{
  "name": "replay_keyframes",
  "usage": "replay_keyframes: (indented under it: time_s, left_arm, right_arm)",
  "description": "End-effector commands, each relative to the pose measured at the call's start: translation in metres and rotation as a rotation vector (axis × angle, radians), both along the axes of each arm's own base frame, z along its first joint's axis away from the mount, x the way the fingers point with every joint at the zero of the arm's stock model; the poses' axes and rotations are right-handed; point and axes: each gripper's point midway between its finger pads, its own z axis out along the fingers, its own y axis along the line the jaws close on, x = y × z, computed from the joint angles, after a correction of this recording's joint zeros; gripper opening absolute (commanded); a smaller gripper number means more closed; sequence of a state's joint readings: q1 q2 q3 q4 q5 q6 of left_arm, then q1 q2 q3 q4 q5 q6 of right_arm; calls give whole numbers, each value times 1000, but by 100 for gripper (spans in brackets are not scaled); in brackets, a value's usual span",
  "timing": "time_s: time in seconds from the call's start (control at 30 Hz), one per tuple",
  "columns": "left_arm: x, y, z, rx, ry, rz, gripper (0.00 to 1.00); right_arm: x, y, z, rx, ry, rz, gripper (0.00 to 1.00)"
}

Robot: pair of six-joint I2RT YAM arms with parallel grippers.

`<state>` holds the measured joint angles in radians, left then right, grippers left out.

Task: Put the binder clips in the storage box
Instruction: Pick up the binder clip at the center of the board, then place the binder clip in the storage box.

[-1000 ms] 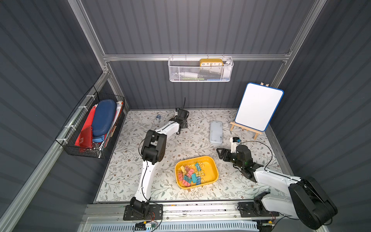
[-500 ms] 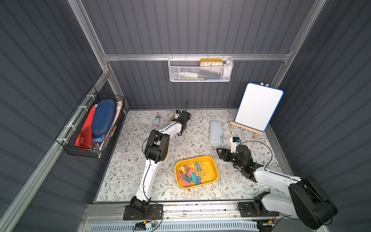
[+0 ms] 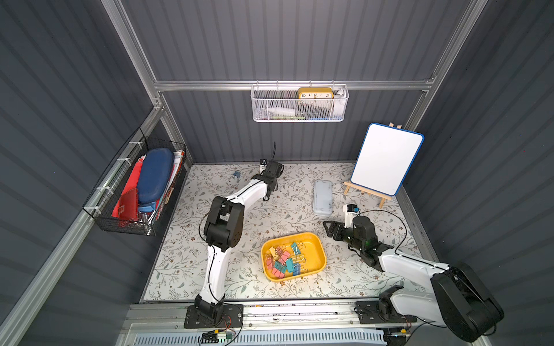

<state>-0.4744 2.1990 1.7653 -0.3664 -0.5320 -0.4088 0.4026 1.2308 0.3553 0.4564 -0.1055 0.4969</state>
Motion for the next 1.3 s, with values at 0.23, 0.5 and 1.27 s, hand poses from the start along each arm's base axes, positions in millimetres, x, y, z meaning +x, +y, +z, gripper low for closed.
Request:
replay_keyframes:
  time_s: [0.23,0.5,1.27]
  left_arm:
    - [-33,-43,93,-313,-79,-188,0]
    - [-108,-98,149,-514,-77,-505,0]
    - [-301,-125,59,-666,216,-569,0]
  right_arm:
    - [5,1,11,10,-27,-4,76]
    - [5,2,10,15,-25,-3,76]
    - [7,3,4,11,-9,-1,76]
